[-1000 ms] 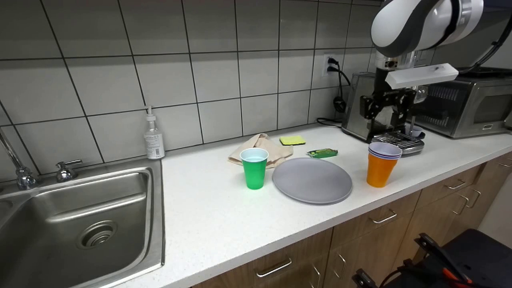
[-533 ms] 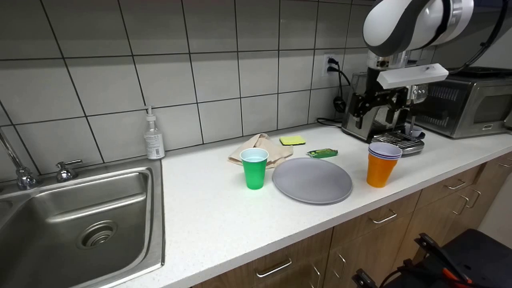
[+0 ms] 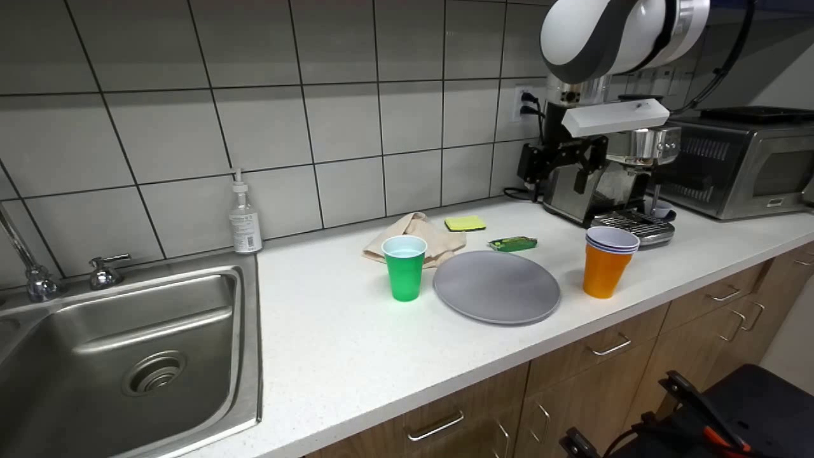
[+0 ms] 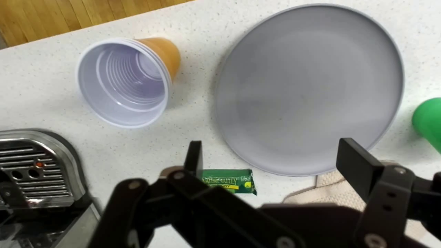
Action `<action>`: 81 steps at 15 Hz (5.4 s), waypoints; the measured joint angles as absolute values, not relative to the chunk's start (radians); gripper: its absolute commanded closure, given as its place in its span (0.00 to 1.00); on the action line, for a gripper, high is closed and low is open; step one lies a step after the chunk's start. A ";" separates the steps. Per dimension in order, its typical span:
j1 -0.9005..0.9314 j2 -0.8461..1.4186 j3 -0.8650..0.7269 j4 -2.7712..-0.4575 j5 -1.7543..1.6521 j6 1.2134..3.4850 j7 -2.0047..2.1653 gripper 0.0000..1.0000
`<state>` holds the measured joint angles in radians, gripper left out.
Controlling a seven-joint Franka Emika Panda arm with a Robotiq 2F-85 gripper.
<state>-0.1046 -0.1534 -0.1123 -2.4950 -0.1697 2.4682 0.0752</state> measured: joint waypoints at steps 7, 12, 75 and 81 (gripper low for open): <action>-0.047 -0.139 -0.056 -2.465 -0.131 2.468 0.080 0.00; -0.019 -0.099 -0.015 -2.423 -0.130 2.467 0.115 0.00; 0.130 0.480 0.013 -1.960 -0.139 2.456 0.251 1.00; 0.132 0.469 0.013 -1.954 -0.109 2.457 0.252 0.99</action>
<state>0.1322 0.4694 0.0129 -1.9537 -0.1085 2.4567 0.2517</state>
